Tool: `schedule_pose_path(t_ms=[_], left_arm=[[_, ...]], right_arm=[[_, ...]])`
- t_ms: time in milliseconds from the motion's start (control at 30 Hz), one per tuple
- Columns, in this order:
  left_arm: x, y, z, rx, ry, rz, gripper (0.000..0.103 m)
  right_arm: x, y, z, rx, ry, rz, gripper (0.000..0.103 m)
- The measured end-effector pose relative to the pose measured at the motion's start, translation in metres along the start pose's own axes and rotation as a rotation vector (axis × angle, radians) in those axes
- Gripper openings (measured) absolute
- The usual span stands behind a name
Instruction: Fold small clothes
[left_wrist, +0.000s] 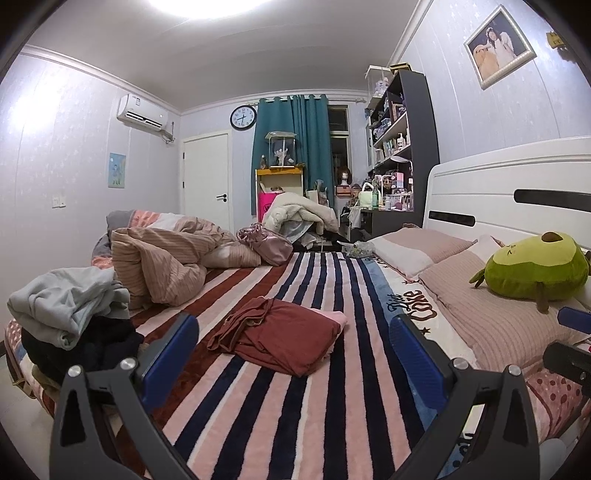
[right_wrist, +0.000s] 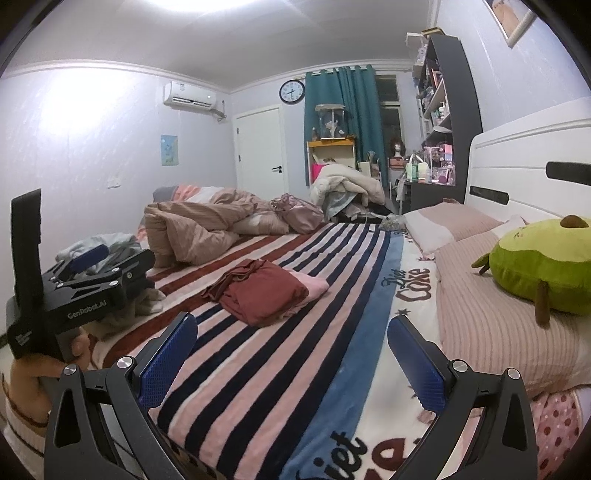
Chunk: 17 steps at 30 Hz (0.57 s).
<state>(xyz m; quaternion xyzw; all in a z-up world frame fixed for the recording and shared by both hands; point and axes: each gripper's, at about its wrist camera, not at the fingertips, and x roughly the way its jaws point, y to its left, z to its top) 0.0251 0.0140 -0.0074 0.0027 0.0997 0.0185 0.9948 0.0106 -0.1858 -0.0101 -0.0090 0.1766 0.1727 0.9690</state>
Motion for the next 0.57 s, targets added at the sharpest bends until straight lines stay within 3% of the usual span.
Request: schedule_pose_path(t_ms=[567], left_arm=[[0.0011, 0.0027, -0.0020, 0.000, -0.001, -0.016, 0.102]], right_arm=[[-0.0025, -0.0021, -0.0013, 0.020, 0.002, -0.003, 0.103]])
